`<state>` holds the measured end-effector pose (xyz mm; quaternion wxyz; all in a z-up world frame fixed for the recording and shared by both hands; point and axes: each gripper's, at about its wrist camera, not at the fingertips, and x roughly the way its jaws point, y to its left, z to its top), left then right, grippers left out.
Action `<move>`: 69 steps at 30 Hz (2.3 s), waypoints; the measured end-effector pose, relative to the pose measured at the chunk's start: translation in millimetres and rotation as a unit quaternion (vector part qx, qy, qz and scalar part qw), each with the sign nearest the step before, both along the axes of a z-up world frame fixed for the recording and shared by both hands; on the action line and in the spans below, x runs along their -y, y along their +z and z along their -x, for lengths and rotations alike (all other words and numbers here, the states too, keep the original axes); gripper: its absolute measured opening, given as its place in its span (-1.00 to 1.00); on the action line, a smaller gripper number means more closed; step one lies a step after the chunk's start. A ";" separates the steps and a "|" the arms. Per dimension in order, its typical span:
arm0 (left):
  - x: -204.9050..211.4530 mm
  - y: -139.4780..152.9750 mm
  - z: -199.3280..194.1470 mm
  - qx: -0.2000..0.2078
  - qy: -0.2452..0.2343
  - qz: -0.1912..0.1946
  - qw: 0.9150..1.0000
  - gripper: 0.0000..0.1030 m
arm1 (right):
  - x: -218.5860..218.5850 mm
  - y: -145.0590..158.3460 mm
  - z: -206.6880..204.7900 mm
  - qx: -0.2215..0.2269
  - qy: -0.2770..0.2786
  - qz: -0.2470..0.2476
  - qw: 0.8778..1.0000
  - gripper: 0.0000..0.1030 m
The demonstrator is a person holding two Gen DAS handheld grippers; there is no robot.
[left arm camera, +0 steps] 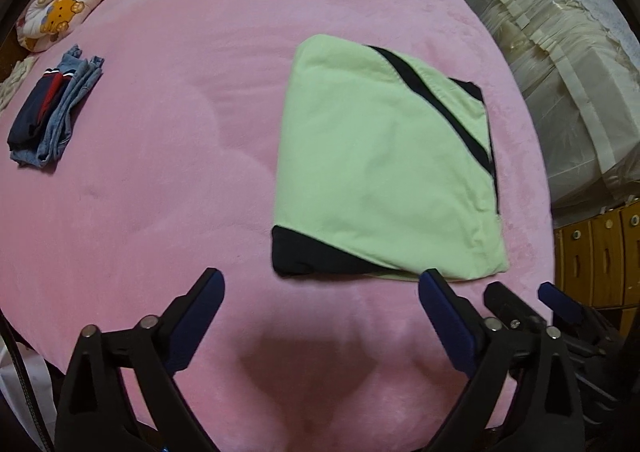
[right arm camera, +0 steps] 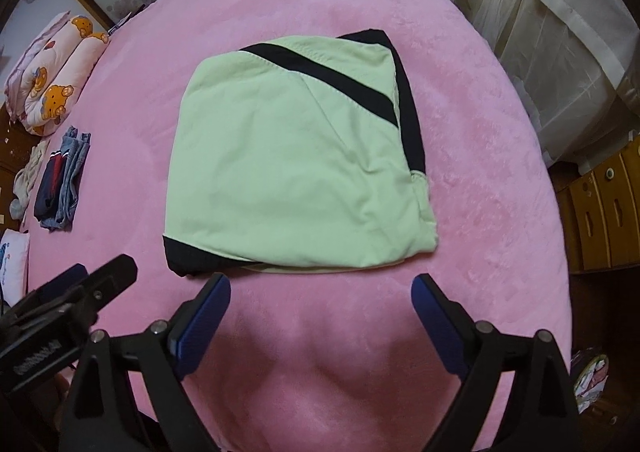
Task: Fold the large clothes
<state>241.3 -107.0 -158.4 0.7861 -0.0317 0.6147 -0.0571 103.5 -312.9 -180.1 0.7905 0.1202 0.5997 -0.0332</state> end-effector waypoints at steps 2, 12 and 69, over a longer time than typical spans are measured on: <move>3.9 3.6 -3.4 0.000 -0.007 0.010 1.000 0.89 | 1.8 3.2 -2.0 0.003 0.000 -0.002 1.000 0.80; 19.7 12.4 -15.7 0.011 -0.015 -0.012 1.000 0.89 | 10.9 5.8 -15.4 0.005 0.002 -0.007 1.000 0.80; -77.9 -144.3 -116.3 -0.082 0.081 0.199 0.973 -0.11 | 102.4 -153.5 -159.0 0.021 0.033 -0.359 0.933 -0.42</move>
